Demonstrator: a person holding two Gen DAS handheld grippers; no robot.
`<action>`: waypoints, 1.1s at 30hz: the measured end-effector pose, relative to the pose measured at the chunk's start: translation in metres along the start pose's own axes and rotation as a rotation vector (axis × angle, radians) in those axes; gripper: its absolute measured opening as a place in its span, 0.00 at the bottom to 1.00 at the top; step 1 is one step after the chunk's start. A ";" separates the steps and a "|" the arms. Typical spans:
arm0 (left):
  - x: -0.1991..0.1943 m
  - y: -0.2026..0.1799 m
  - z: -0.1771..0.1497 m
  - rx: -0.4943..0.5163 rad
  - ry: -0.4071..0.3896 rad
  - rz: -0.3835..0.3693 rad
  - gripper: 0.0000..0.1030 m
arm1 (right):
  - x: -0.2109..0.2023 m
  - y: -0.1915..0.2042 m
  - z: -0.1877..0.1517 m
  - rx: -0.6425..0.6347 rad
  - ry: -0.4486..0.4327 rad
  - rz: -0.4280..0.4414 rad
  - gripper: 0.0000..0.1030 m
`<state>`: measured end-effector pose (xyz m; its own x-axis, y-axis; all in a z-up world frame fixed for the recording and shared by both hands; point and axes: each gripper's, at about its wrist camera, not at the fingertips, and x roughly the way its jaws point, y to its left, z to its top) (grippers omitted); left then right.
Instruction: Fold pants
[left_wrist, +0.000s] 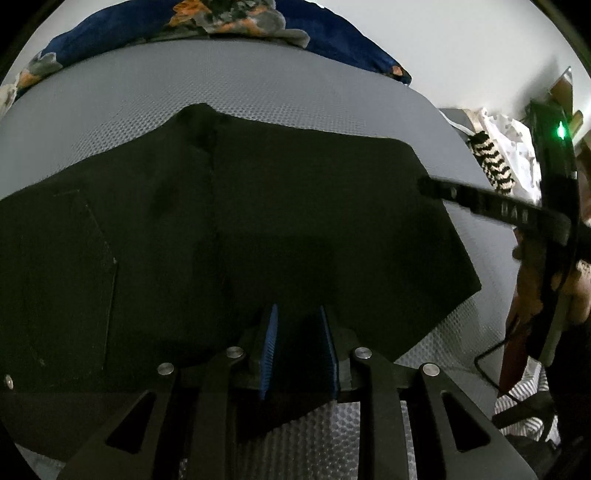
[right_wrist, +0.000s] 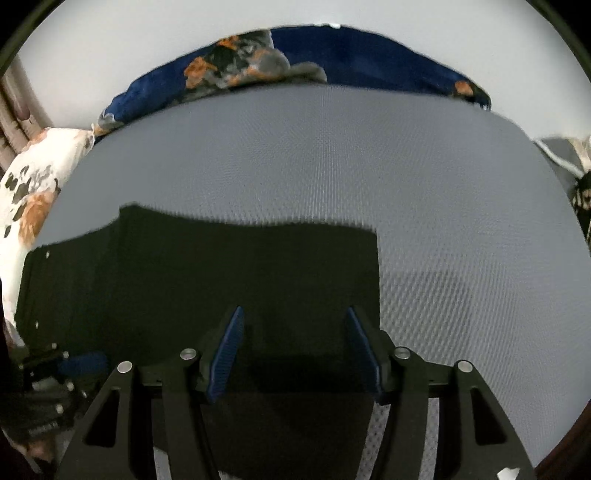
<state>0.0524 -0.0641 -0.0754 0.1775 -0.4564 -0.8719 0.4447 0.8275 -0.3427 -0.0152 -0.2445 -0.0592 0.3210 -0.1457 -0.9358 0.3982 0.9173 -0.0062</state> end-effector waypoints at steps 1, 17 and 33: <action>-0.001 0.001 0.000 -0.004 -0.001 -0.003 0.25 | 0.001 -0.001 -0.007 0.005 0.017 -0.001 0.54; -0.058 0.053 0.003 -0.161 -0.089 0.020 0.47 | 0.004 0.020 -0.037 -0.011 0.055 -0.005 0.56; -0.164 0.164 -0.020 -0.322 -0.205 0.154 0.55 | 0.017 0.090 -0.039 -0.113 0.117 0.129 0.56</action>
<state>0.0783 0.1527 0.0045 0.4059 -0.3477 -0.8452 0.1075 0.9366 -0.3336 -0.0073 -0.1496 -0.0899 0.2587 0.0137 -0.9659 0.2592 0.9623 0.0830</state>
